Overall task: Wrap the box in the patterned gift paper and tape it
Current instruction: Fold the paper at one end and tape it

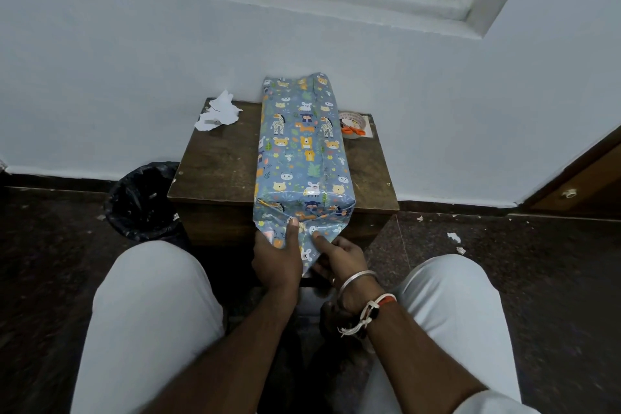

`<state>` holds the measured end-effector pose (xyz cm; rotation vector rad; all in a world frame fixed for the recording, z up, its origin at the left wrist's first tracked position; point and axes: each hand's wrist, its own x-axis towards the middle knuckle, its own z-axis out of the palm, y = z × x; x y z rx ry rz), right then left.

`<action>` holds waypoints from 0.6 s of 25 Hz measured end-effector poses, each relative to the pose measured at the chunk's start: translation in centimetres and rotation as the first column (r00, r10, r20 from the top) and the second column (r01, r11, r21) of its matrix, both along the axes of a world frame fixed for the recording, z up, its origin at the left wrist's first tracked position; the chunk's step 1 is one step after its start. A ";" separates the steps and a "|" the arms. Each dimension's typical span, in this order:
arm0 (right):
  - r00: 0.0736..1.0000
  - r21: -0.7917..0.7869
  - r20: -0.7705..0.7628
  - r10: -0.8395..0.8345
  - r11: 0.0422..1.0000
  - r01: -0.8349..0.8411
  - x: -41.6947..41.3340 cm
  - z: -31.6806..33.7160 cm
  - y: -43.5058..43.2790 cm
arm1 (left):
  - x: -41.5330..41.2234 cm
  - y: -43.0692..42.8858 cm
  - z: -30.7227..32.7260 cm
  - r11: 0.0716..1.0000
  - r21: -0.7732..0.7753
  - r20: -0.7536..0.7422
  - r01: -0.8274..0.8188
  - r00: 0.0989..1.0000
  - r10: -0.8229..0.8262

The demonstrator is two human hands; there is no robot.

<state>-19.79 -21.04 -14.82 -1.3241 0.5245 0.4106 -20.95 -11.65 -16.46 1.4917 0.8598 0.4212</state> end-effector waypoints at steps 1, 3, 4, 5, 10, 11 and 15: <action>1.000 0.027 0.025 -0.009 1.000 0.008 0.0 -0.1 0.4 | 0.0 0.2 -0.2 1.000 -0.015 -0.011 0.003 1.000 -0.003; 0.998 0.051 0.057 -0.023 0.999 0.020 0.0 -0.2 1.3 | 0.2 0.7 -1.0 0.998 -0.059 -0.014 0.022 1.000 -0.023; 0.996 0.045 0.069 -0.048 0.998 0.045 0.2 -0.3 1.6 | 0.2 0.9 -1.2 0.996 -0.083 -0.006 0.036 0.999 -0.037; 0.994 0.029 0.075 -0.075 0.997 0.073 0.5 -0.5 1.7 | 0.3 1.2 -1.3 0.994 -0.101 0.002 0.047 0.999 -0.047; 0.993 -0.001 0.102 -0.063 0.998 0.064 1.3 -0.7 1.4 | 0.4 1.7 -1.3 0.981 -0.174 0.001 0.081 0.997 -0.082; 0.992 0.001 0.115 -0.049 0.999 0.049 1.3 -0.7 1.4 | 0.5 1.7 -1.3 0.978 -0.189 0.011 0.086 0.996 -0.086; 0.993 -0.032 0.114 -0.042 0.998 0.046 1.3 -0.8 1.3 | 0.3 1.9 -1.2 0.950 -0.287 0.047 0.125 0.992 -0.117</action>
